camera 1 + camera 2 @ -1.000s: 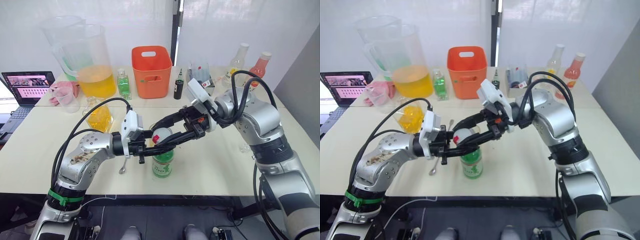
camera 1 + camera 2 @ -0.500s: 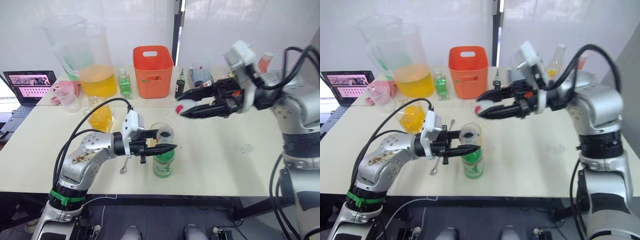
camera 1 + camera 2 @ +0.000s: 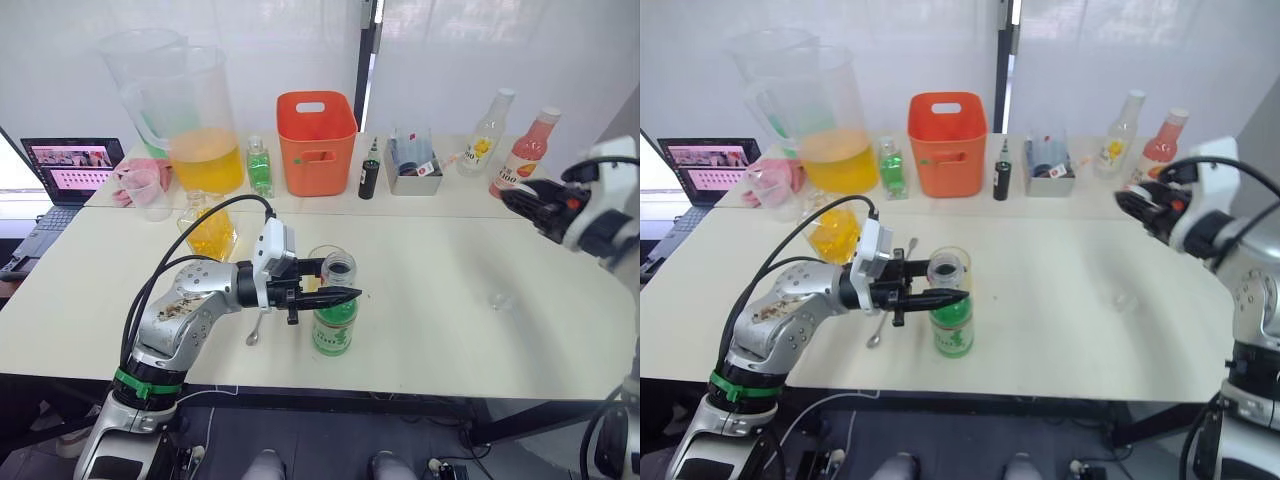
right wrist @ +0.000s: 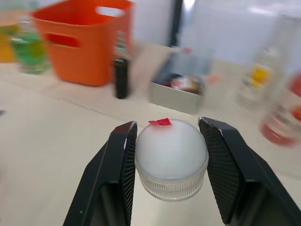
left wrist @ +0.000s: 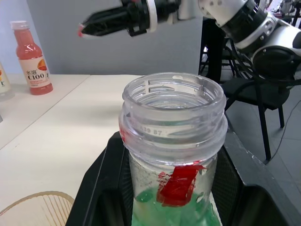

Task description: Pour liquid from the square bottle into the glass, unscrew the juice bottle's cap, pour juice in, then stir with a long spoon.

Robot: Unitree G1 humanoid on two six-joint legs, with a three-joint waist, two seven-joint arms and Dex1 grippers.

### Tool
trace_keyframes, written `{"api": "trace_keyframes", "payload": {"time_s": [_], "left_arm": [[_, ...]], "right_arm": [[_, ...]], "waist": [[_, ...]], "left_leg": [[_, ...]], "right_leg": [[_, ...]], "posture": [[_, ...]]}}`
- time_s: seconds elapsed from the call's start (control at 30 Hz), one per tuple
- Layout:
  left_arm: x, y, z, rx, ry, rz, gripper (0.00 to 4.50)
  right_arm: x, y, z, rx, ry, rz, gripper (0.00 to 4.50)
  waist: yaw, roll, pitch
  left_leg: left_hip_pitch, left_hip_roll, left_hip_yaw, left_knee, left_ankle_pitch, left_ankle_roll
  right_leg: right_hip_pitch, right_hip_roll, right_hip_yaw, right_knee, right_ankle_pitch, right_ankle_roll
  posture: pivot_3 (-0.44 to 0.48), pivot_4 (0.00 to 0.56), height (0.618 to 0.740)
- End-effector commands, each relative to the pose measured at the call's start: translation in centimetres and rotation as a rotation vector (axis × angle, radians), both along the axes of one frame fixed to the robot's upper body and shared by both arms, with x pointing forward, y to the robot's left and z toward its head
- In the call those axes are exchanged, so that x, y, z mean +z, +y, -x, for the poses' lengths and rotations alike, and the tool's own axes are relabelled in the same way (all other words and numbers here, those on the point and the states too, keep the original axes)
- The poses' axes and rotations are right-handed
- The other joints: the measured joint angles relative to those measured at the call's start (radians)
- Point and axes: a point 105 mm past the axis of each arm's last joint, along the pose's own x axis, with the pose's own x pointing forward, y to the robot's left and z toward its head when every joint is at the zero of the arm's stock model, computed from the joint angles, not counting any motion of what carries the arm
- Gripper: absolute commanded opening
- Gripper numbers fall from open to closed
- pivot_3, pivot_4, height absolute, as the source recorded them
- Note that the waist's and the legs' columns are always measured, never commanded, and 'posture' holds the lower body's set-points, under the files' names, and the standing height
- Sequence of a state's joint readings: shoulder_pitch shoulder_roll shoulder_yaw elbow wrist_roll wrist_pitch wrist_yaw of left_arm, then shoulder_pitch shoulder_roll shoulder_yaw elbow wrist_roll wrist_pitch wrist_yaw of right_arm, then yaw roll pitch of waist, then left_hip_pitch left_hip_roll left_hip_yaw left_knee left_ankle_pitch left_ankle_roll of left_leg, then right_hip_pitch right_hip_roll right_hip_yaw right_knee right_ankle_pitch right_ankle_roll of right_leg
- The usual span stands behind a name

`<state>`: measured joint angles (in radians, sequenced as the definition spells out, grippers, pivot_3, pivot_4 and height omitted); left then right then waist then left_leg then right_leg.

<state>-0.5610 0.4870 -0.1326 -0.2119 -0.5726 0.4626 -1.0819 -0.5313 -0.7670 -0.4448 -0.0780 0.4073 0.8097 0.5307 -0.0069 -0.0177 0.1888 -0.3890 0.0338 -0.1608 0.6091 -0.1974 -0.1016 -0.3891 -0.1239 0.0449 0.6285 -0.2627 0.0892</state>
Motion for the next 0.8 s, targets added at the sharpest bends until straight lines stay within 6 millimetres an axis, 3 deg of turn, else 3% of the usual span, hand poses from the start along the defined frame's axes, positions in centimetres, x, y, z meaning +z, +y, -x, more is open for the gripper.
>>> {"api": "trace_keyframes", "payload": {"time_s": [0.03, 0.27, 0.4, 0.8], "left_arm": [[-1.8, -0.5, 0.3, -0.018, 0.062, -0.043, 1.62], [-1.9, -0.2, 0.5, -0.001, 0.068, -0.043, 1.62], [-1.8, -0.1, 0.4, 0.009, 0.065, -0.042, 1.62], [-1.8, 0.1, 0.5, 0.028, 0.061, -0.043, 1.62]], "right_arm": [[-1.1, -1.2, 0.8, -0.099, -0.047, -0.011, 1.65], [-4.7, 3.2, 0.0, -0.024, -0.034, -0.014, 1.65], [-7.5, 4.5, -0.3, -0.048, 0.004, -0.021, 1.65], [-11.6, 4.9, -0.8, -0.087, 0.101, -0.064, 1.65]], "waist": [[-0.003, 0.0, 0.0], [-0.016, 0.005, -0.002], [-0.009, 0.005, -0.002], [-0.013, 0.005, -0.002]], "left_leg": [[0.0, 0.0, 0.0, 0.0, 0.0, 0.0], [0.001, 0.0, 0.001, 0.0, 0.0, 0.0], [0.001, 0.0, 0.0, 0.0, 0.0, 0.0], [0.001, 0.0, 0.0, 0.0, 0.0, 0.0]], "right_leg": [[0.0, 0.0, 0.0, 0.0, 0.0, 0.0], [0.0, 0.0, 0.001, 0.001, -0.002, 0.004], [0.001, 0.0, 0.001, 0.0, -0.002, 0.004], [0.0, 0.0, 0.001, 0.001, -0.001, 0.002]], "posture": [[0.0, 0.15, 0.74], [0.0, 0.15, 0.74], [0.0, 0.15, 0.74], [0.0, 0.15, 0.74]]}}
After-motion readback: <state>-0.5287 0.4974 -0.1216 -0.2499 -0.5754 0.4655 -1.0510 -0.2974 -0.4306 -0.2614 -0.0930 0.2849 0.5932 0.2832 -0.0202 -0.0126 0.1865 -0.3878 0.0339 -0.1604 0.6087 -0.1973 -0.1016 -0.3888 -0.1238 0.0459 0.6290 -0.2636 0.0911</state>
